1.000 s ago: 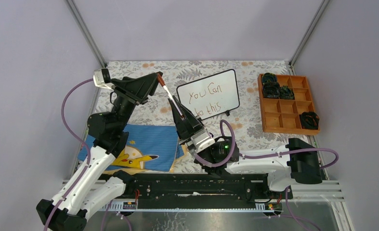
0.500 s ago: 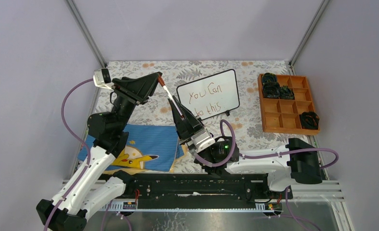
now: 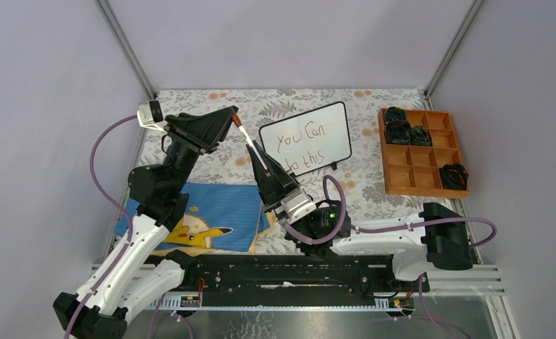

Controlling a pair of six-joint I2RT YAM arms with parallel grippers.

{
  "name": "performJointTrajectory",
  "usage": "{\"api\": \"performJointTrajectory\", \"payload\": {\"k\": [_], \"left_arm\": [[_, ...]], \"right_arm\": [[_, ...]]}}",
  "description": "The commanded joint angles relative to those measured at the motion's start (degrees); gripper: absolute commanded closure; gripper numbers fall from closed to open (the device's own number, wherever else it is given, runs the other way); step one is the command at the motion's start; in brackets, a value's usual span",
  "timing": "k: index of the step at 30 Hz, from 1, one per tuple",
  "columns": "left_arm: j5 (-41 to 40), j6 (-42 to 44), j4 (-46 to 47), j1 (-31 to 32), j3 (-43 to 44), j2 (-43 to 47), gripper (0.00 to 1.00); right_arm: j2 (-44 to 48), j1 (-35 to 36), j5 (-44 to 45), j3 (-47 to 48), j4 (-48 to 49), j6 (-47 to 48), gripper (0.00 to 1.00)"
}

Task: Write a sentence on the whiteboard
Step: Close the whiteboard marker at the center of the board.

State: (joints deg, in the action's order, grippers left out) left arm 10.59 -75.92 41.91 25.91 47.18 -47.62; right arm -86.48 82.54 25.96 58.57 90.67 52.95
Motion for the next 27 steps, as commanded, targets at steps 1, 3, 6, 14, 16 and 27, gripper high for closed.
{"api": "performJointTrajectory", "payload": {"k": [1, 3, 6, 14, 16, 27], "left_arm": [[1.6, 0.7, 1.8, 0.3, 0.8, 0.1, 0.55], [1.7, 0.6, 2.0, 0.3, 0.8, 0.0, 0.57], [1.9, 0.5, 2.1, 0.3, 0.7, -0.1, 0.60], [2.2, 0.2, 2.3, 0.3, 0.2, -0.2, 0.67], [2.2, 0.2, 2.2, 0.3, 0.0, -0.1, 0.69], [3.2, 0.1, 1.8, 0.3, -1.1, 0.6, 0.83]], "right_arm": [[1.8, 0.0, 0.1, 0.2, 3.7, -0.9, 1.00], [1.9, 0.0, 0.1, 0.2, 3.8, -0.8, 1.00], [1.9, -0.1, 0.3, 0.1, 3.8, -0.8, 1.00], [1.9, -0.1, 0.3, 0.3, 3.6, -0.3, 1.00], [1.9, 0.0, 0.4, 0.4, 3.5, -0.1, 1.00], [0.4, 0.0, 1.2, 1.9, 3.9, 1.4, 1.00]]}}
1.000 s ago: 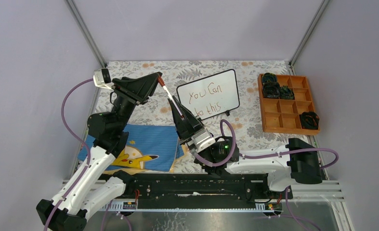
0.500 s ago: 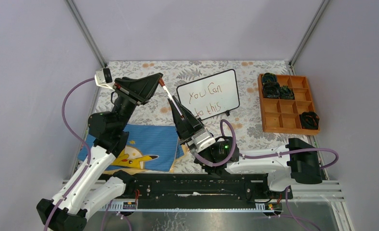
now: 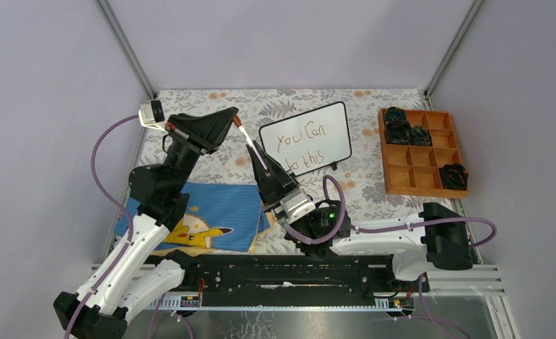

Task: Write a sentence on the whiteboard
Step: Close the whiteboard marker at the center of the board.

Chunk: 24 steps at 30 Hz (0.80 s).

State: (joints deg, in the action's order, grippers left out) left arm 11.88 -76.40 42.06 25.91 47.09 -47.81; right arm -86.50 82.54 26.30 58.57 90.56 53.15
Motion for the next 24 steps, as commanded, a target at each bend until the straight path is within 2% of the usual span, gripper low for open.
{"api": "performJointTrajectory", "payload": {"k": [1, 6, 11, 24], "left_arm": [[2.0, 0.5, 1.6, 0.3, -1.1, 0.9, 0.85], [2.5, 0.9, 0.8, 0.3, -1.3, 1.2, 0.90], [3.0, 0.4, 0.6, 0.4, -2.0, 1.2, 1.00], [3.8, 0.3, 0.9, 2.5, -3.9, 1.4, 1.00]], "right_arm": [[0.3, -0.1, 0.9, 1.9, 4.0, 1.3, 1.00], [0.0, 0.0, 1.2, 2.2, 4.1, 1.8, 1.00], [-0.3, 0.0, 1.4, 2.6, 4.3, 1.9, 1.00], [-1.7, -0.1, 1.5, 4.0, 4.4, 2.5, 1.00]]}}
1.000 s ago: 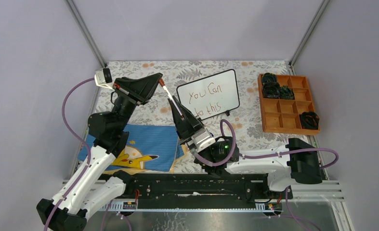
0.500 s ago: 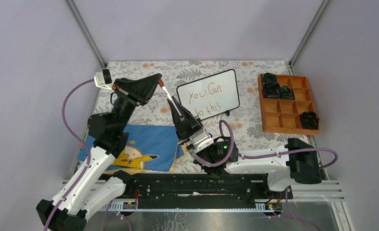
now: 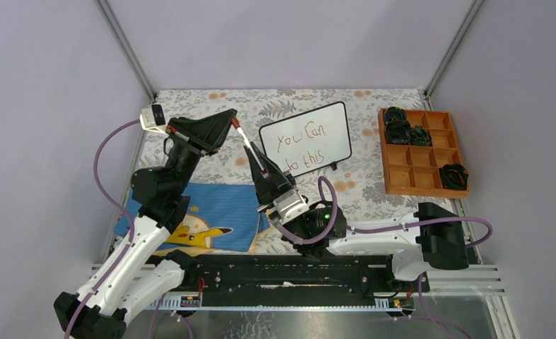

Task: Write a sentence on the whiteboard
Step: Close the whiteboard marker at the center of the board.

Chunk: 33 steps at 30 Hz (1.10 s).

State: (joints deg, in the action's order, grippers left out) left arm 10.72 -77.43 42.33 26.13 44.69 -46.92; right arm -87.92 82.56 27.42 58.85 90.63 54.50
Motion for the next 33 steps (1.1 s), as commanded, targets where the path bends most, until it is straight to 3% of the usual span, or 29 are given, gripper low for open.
{"api": "performJointTrajectory", "payload": {"k": [1, 25, 32, 33], "left_arm": [[4.9, 1.4, 0.6, 2.7, -1.6, 0.5, 1.00], [0.3, 6.0, 0.0, 15.1, -2.8, -0.6, 1.00], [-4.5, 8.1, -2.1, 15.4, -3.5, 1.8, 1.00], [-5.4, 8.9, -2.8, 15.4, -3.3, 2.5, 0.89]], "right_arm": [[-0.4, -0.1, 0.4, 3.9, 4.4, 1.2, 1.00], [-3.0, -1.5, 2.0, 7.5, 4.4, 2.8, 1.00], [-0.7, -1.5, 1.4, 4.7, 4.1, 1.4, 1.00], [0.0, -1.5, 1.2, 4.0, 3.5, 0.9, 1.00]]}}
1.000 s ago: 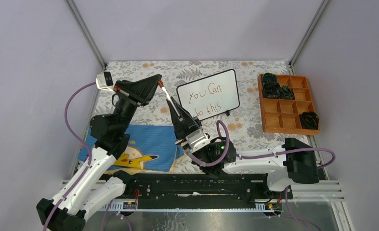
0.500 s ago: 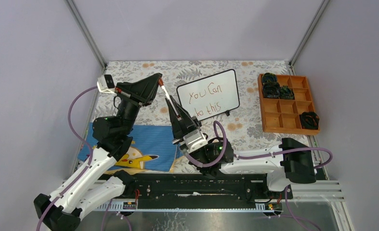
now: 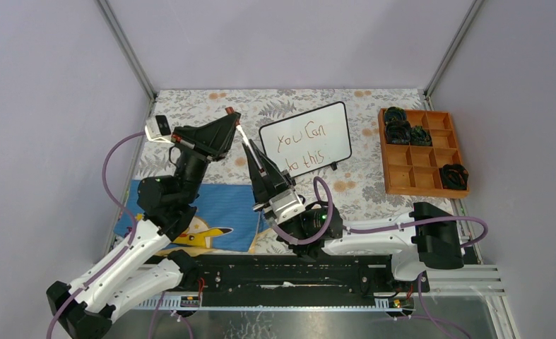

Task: Write a sentence on the whiteboard
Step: Close the whiteboard marker at the center of the board.

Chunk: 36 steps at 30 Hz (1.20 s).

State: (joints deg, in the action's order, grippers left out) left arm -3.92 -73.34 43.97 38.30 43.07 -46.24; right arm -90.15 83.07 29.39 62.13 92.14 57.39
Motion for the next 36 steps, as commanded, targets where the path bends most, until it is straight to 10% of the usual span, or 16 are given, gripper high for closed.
{"api": "performJointTrajectory", "payload": {"k": [1, 5, 8, 36], "left_arm": [[8.7, 5.5, -4.9, 3.3, -1.4, 2.4, 0.77], [8.5, 7.6, -5.9, 3.2, 0.0, 2.8, 0.34], [8.5, 8.8, -6.5, 3.3, 0.8, 2.8, 0.26], [5.7, 11.3, -8.8, 2.7, 2.9, 3.4, 0.57]], "right_arm": [[2.8, -2.0, -1.0, 0.1, 1.4, -2.6, 1.00], [4.5, -2.0, -1.3, -1.2, -0.6, -4.6, 1.00], [5.8, -2.0, -1.8, -2.2, -2.7, -6.7, 1.00], [12.1, -2.0, -2.4, -7.6, -8.7, -20.3, 1.00]]}}
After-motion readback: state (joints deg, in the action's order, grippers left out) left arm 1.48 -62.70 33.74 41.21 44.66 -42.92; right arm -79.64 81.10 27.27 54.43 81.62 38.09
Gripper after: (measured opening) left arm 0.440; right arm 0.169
